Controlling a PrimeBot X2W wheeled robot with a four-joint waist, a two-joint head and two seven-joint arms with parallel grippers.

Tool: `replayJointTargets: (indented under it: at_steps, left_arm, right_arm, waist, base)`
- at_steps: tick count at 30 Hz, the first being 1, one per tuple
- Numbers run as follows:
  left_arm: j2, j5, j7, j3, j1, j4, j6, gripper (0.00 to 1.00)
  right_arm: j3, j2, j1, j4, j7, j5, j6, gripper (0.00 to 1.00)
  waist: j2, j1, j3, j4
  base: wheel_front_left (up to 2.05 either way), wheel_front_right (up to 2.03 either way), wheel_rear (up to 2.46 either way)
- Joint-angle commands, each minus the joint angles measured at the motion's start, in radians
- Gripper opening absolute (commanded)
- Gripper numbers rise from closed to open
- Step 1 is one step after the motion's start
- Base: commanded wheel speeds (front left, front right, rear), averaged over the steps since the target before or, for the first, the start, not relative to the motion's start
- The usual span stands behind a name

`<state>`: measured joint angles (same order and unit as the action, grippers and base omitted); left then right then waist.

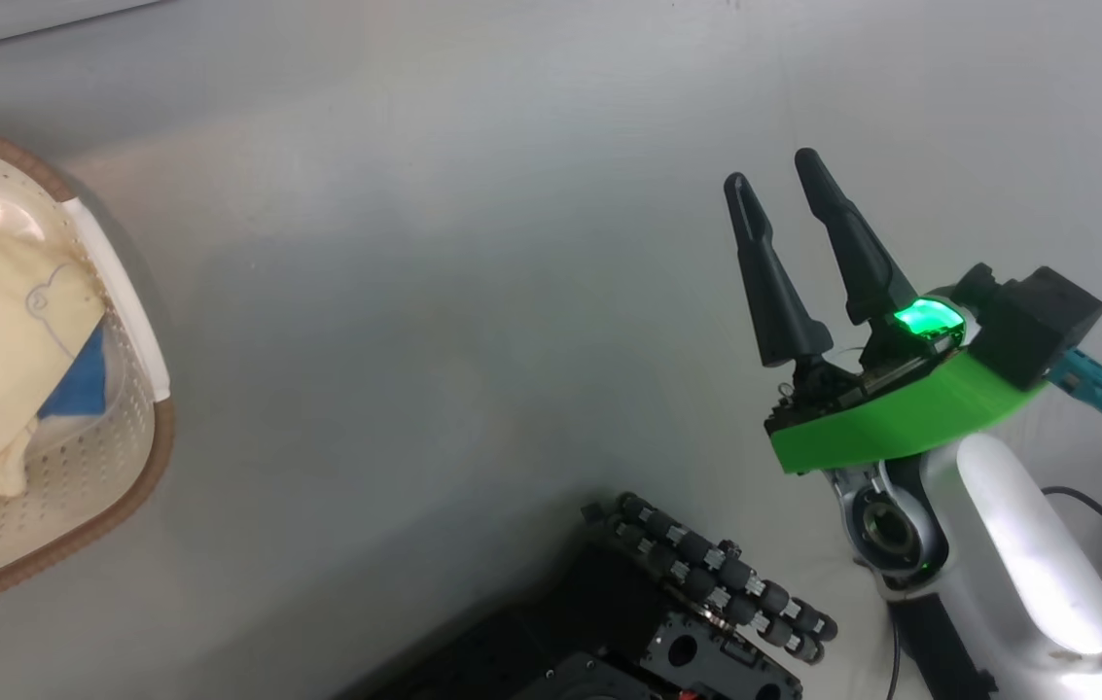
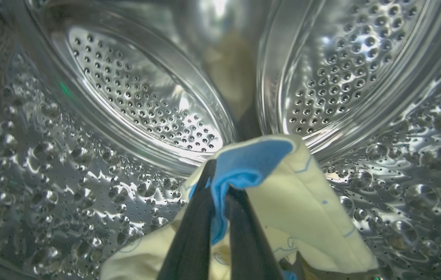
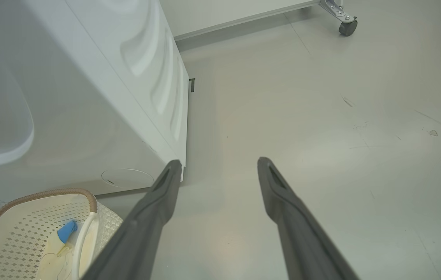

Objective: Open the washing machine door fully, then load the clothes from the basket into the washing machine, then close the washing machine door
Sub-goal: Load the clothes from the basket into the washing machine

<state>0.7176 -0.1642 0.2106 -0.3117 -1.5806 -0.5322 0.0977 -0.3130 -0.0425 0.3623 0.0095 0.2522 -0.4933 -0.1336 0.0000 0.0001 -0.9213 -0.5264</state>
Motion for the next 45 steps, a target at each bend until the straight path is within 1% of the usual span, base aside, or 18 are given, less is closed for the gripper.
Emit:
replayJointTargets:
  at_steps: [1,4,5,6,7,8,15,21,25,31,36,41,42,45]
  left_arm:
    - [0.033,-0.008,-0.01,0.031,-0.029,0.03,0.022,0.0]
    - [0.02,-0.016,-0.006,0.037,-0.032,0.016,0.043,0.0]
    - [0.018,-0.016,-0.005,0.035,-0.03,0.013,0.046,0.33]
    - [0.015,-0.019,-0.004,0.035,-0.028,0.01,0.049,0.73]
    - [0.015,-0.019,-0.004,0.035,-0.028,0.01,0.049,0.73]
    - [0.012,-0.022,-0.007,0.036,-0.026,0.011,0.053,1.0]
    - [0.0,-0.056,-0.011,0.046,0.018,0.028,0.061,1.0]
    - [-0.023,-0.094,-0.028,0.056,0.094,0.067,0.078,1.0]
    - [-0.042,-0.122,-0.059,0.066,0.166,0.1,0.093,1.0]
    - [-0.053,-0.144,-0.153,0.076,0.3,0.156,0.111,1.0]
    - [-0.084,-0.179,-0.252,0.097,0.441,0.203,0.137,1.0]
    - [-0.133,-0.204,-0.337,0.096,0.58,0.246,0.16,1.0]
    - [-0.156,-0.211,-0.373,0.092,0.637,0.27,0.171,1.0]
    - [-0.188,-0.214,-0.41,0.078,0.73,0.309,0.188,1.0]
  right_arm:
    - [-0.006,-0.008,-0.027,-0.027,0.01,-0.007,0.003,1.0]
    - [-0.004,-0.008,-0.032,-0.028,0.01,-0.007,0.003,1.0]
    - [-0.004,-0.008,-0.032,-0.029,0.01,-0.007,0.003,1.0]
    - [-0.003,-0.008,-0.032,-0.029,0.01,-0.007,0.003,1.0]
    - [-0.003,-0.008,-0.032,-0.029,0.01,-0.007,0.003,1.0]
    - [-0.003,-0.008,-0.031,-0.029,0.01,-0.007,0.003,1.0]
    - [0.004,-0.008,-0.012,-0.032,0.01,0.002,0.003,1.0]
    - [0.027,-0.008,-0.008,-0.03,0.01,0.029,0.003,1.0]
    - [0.045,-0.008,-0.009,-0.033,0.01,0.048,0.003,1.0]
    - [0.07,-0.008,-0.013,-0.029,0.01,0.078,0.003,1.0]
    - [0.1,-0.008,-0.036,-0.018,0.01,0.1,0.003,1.0]
    - [0.117,-0.008,-0.067,-0.009,0.01,0.135,0.003,1.0]
    - [0.122,-0.008,-0.078,-0.007,0.01,0.15,0.003,1.0]
    - [0.134,-0.008,-0.098,-0.004,0.01,0.173,0.003,1.0]
  waist:
    - [0.0,-0.0001,-0.005,0.001]
    - [0.0,-0.0001,-0.008,0.003]
    - [0.0,-0.0001,-0.009,0.005]
    - [0.0,-0.0001,-0.01,0.005]
    - [0.0,-0.0001,-0.01,0.005]
    - [0.0,-0.0001,-0.011,0.006]
    - [0.0,-0.0001,-0.008,0.016]
    - [0.0,-0.0001,0.013,0.061]
    - [0.0,-0.0001,0.036,0.095]
    - [0.0,-0.0001,0.088,0.136]
    - [0.0,-0.0001,0.15,0.174]
    - [0.0,-0.0001,0.222,0.213]
    - [0.0,-0.0001,0.252,0.227]
    - [0.0,-0.0001,0.299,0.248]
  base:
    - [0.0,0.0,0.0]
    - [0.0,0.0,0.0]
    - [0.0,0.0,0.0]
    - [0.0,0.0,0.0]
    - [0.0,0.0,0.0]
    - [0.0,0.0,0.0]
    - [0.0,0.0,0.0]
    - [0.0,0.0,0.0]
    - [0.0,0.0,0.0]
    - [0.0,0.0,0.0]
    - [0.0,0.0,0.0]
    - [0.0,0.0,0.0]
    - [0.0,0.0,0.0]
    - [0.0,0.0,0.0]
